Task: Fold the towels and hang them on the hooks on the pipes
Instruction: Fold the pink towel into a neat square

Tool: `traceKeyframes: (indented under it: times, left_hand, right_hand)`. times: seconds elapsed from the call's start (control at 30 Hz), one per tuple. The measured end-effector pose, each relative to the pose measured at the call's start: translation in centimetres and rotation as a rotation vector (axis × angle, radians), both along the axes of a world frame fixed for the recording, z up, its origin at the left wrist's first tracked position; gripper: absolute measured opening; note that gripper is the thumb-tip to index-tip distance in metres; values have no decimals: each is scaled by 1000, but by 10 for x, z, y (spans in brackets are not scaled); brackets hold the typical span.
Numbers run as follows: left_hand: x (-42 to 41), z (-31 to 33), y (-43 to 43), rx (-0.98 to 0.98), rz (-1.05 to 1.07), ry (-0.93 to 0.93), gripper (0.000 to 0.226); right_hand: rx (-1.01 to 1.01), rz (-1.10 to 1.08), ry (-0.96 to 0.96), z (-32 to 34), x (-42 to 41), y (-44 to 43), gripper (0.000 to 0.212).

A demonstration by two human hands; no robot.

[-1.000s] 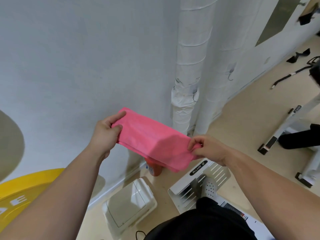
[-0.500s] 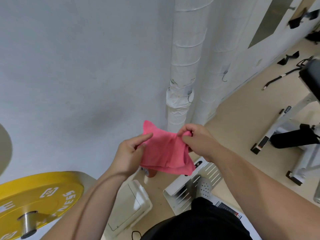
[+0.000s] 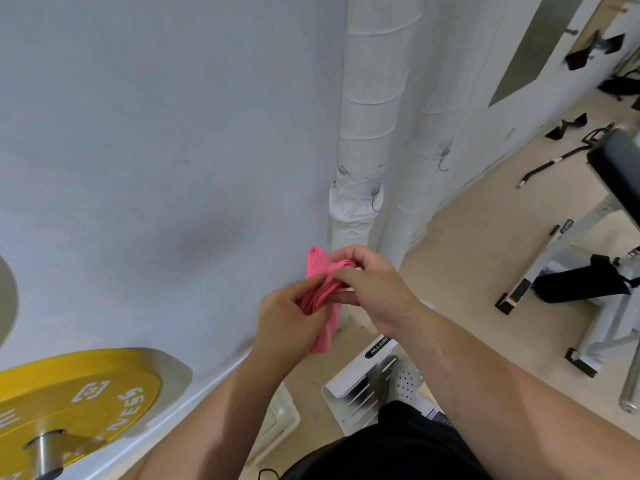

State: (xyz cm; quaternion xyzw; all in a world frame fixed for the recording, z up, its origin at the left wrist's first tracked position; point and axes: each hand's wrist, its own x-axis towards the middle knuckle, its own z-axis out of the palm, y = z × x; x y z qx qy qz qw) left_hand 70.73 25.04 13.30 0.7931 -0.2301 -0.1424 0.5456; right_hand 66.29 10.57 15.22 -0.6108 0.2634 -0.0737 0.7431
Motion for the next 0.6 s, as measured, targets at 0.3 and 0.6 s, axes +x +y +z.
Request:
traceKeyframes:
  times: [0.3, 0.6]
  left_hand:
    - [33, 29, 21, -154, -275, 454, 37]
    - [38, 12, 51, -333, -174, 748, 63]
  right_hand:
    - [-573, 406, -108, 7, -25, -20, 86]
    - [-269, 25, -122, 3, -36, -7, 47]
